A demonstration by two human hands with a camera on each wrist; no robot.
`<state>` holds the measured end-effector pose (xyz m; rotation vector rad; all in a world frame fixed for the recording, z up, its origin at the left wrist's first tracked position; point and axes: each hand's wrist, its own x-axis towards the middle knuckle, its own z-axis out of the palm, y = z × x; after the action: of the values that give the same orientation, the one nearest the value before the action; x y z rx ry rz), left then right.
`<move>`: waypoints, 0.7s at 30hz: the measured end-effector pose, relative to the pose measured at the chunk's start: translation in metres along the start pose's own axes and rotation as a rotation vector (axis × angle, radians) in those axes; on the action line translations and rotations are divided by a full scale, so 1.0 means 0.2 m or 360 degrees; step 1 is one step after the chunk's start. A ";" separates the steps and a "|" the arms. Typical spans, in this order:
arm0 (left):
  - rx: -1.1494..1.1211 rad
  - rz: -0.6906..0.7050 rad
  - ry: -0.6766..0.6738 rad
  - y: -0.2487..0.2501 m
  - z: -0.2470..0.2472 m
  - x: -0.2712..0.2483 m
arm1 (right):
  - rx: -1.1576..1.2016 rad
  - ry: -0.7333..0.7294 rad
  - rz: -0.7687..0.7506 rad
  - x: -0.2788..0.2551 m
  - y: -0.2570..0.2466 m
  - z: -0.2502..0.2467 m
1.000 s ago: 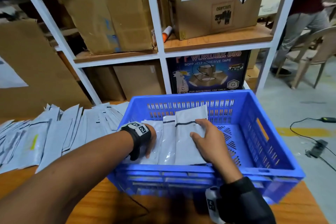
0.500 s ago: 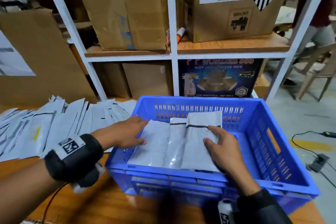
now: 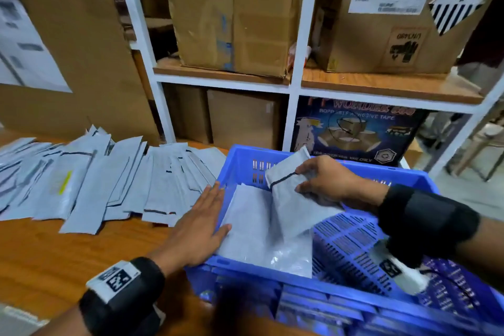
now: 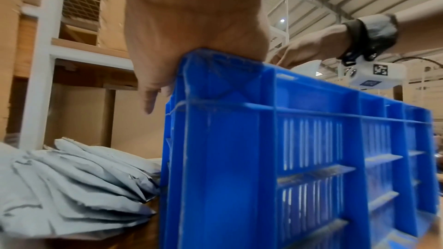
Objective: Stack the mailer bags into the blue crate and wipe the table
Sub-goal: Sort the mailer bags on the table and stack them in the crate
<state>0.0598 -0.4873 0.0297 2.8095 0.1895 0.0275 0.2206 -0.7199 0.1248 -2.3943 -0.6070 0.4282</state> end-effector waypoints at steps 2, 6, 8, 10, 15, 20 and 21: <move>-0.0020 -0.0006 0.0009 0.00 0.00 0.00 | 0.0102 -0.0094 0.0057 0.10 -0.06 0.11; -0.0039 -0.0029 -0.0001 0.01 -0.01 -0.01 | 0.0301 -0.0321 0.0175 0.25 -0.11 0.38; -0.0039 -0.0049 -0.0015 0.02 -0.02 -0.02 | 0.0380 -0.0435 0.0252 0.28 -0.09 0.50; -0.0032 -0.0065 -0.0021 0.03 -0.03 -0.02 | 0.0192 -0.0566 0.0256 0.29 -0.09 0.56; -0.0050 -0.0082 -0.0029 0.04 -0.04 -0.03 | -0.1214 -0.0348 -0.0352 0.30 -0.09 0.55; -0.0042 -0.0088 -0.0069 0.03 -0.04 -0.03 | -0.1429 -0.0874 -0.0299 0.33 0.01 0.72; -0.0046 -0.0089 -0.0073 0.03 -0.04 -0.04 | -0.1418 -0.0932 -0.0264 0.34 0.03 0.74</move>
<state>0.0527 -0.4918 0.0402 2.7718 0.2550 -0.0469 0.2150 -0.6155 -0.0010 -2.9924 -1.5000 0.9530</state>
